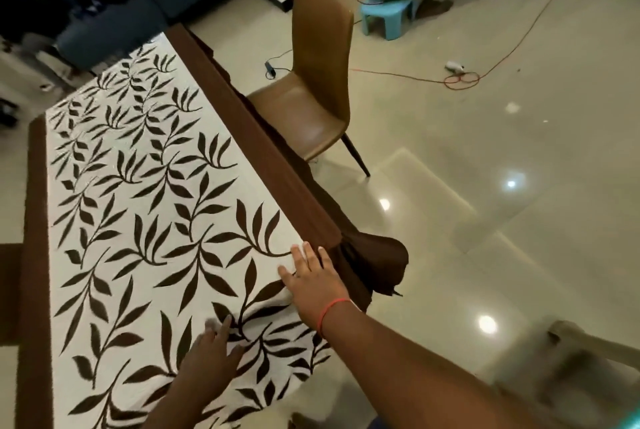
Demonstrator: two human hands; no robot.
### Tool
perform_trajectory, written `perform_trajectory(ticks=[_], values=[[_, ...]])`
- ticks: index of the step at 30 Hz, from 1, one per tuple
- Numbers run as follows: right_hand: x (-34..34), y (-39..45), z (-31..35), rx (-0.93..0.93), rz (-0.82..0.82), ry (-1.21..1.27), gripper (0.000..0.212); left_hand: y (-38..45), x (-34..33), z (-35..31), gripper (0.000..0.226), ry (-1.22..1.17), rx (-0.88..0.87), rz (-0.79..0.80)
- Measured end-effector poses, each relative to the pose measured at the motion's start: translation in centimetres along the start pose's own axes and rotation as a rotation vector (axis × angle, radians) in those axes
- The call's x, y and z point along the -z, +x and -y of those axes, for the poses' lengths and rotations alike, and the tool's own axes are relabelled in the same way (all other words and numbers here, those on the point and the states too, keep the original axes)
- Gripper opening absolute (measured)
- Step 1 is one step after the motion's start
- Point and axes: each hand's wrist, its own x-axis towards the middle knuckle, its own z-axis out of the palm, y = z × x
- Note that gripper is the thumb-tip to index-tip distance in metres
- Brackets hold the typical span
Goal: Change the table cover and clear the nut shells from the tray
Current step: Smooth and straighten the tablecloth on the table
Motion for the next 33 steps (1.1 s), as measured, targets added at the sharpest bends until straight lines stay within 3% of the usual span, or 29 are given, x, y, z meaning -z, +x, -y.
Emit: perform_trajectory(ticks=[12,18,26,33], values=[[3.3,0.2,1.3,-0.025,0.115,-0.051,0.053,-3.0,1.7,2.2,0.057,-0.21,-0.102,0.041],[4.2,3.5,6.2,0.085,0.058,-0.166,0.045,-5.4,-0.4,12.0,0.058,-0.4,0.07,-0.02],[0.0,7.7,23.0,0.268,0.099,-0.23,0.055,-7.5,-6.8,27.4,0.061,-0.273,0.173,-0.12],[-5.3,9.4,42.2,0.314,0.148,-0.224,0.057,-9.5,-10.8,39.4,0.061,-0.303,0.095,-0.16]])
